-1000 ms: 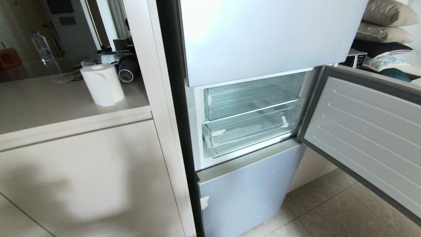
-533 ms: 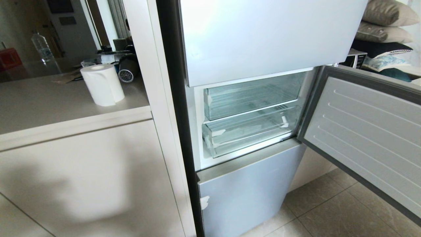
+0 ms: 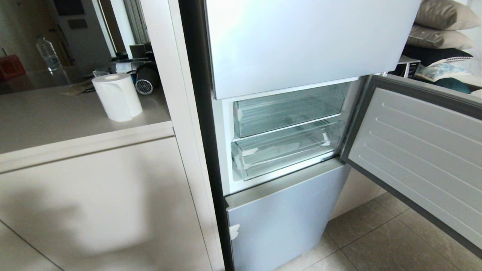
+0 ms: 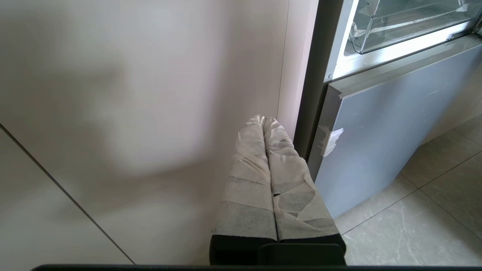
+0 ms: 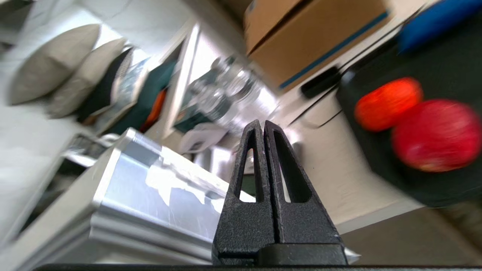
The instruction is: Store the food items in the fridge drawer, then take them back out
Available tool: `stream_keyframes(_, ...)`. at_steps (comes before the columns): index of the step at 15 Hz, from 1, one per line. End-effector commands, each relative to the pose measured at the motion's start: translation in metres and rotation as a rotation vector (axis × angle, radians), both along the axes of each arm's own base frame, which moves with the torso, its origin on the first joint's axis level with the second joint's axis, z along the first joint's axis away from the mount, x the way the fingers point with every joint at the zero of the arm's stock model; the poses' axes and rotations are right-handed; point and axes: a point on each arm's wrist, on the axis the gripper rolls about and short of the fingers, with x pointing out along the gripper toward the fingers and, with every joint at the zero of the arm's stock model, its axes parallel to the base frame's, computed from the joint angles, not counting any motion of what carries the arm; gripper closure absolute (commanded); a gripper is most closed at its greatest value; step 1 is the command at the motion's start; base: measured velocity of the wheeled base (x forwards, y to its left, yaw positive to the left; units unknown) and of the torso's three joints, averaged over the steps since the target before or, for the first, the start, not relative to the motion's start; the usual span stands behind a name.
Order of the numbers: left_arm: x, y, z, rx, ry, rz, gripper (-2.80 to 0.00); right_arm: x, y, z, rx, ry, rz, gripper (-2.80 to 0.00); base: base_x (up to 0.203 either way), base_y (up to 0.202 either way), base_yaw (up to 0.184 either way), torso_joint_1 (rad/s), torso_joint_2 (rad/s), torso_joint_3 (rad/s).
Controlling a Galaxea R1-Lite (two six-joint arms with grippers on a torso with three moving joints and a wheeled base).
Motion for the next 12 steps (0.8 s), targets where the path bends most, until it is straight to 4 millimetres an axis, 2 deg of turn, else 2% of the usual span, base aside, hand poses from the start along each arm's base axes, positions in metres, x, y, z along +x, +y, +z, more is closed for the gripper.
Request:
stream_keyframes(1,0.0,0.0,0.0,0.0,0.001,0.002,0.0,0.004,-0.029,-0.011,0.069,-0.042,0.071,0.0,0.0,0.0,0.0,0.0,0.0,0.0)
stream_keyframes(3,0.0,0.0,0.0,0.0,0.001,0.0,0.0,0.017,-0.041,-0.008,0.102,-0.106,0.205,0.0,0.0,0.0,0.0,0.0,0.0,0.0)
stream_keyframes(6,0.0,0.0,0.0,0.0,0.001,0.0,0.0,0.024,-0.054,-0.01,0.134,-0.137,0.348,0.0,0.0,0.0,0.0,0.0,0.0,0.0)
stream_keyframes(10,0.0,0.0,0.0,0.0,0.001,0.001,0.0,0.033,-0.073,-0.017,0.17,-0.157,0.391,0.0,0.0,0.0,0.0,0.0,0.0,0.0)
stream_keyframes(12,0.0,0.0,0.0,0.0,0.001,0.001,0.0,0.034,-0.073,-0.018,0.171,-0.156,0.392,0.0,0.0,0.0,0.0,0.0,0.0,0.0)
